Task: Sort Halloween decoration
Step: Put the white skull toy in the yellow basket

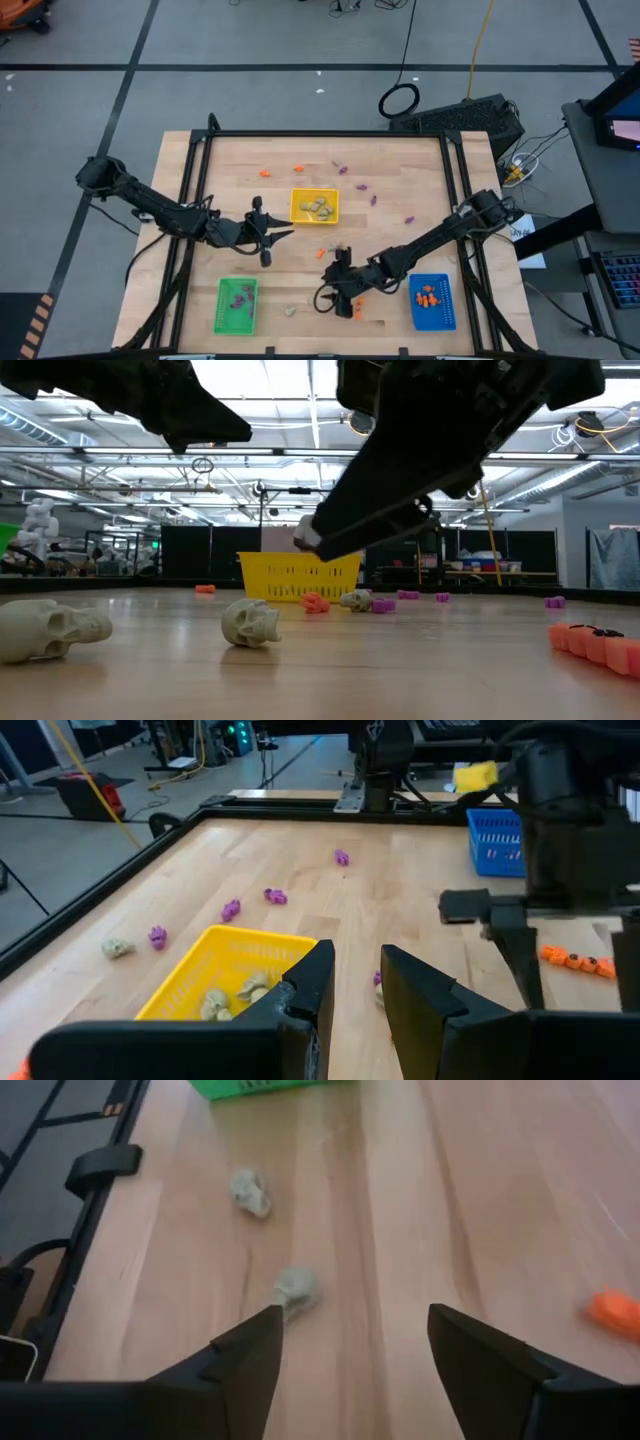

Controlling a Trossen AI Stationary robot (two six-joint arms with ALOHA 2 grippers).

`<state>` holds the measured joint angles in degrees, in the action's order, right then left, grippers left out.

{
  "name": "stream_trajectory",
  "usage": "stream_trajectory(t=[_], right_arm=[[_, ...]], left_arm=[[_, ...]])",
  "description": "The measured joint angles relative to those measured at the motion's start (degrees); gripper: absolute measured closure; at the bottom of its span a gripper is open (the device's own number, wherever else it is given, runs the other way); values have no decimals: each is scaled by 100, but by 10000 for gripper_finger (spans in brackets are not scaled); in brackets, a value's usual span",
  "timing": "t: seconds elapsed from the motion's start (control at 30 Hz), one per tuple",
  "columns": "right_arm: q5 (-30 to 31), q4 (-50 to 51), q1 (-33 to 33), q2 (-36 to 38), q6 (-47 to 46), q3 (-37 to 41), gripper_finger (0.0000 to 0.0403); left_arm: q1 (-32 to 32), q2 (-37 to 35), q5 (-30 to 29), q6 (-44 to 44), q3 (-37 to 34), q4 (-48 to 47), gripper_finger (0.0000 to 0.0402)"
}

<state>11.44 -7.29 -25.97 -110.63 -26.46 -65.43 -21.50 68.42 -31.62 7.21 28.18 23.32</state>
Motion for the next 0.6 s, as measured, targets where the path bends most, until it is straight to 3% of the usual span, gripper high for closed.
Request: stream_trajectory(t=[0.27,0.6], right_arm=[[-423,-29,-7,-463,342,-537,163],[-239,-110,-98,-686,556,-663,163]], left_arm=[[0,0,0,-3,2,-16,318],[0,0,163,219,4,-133,318]])
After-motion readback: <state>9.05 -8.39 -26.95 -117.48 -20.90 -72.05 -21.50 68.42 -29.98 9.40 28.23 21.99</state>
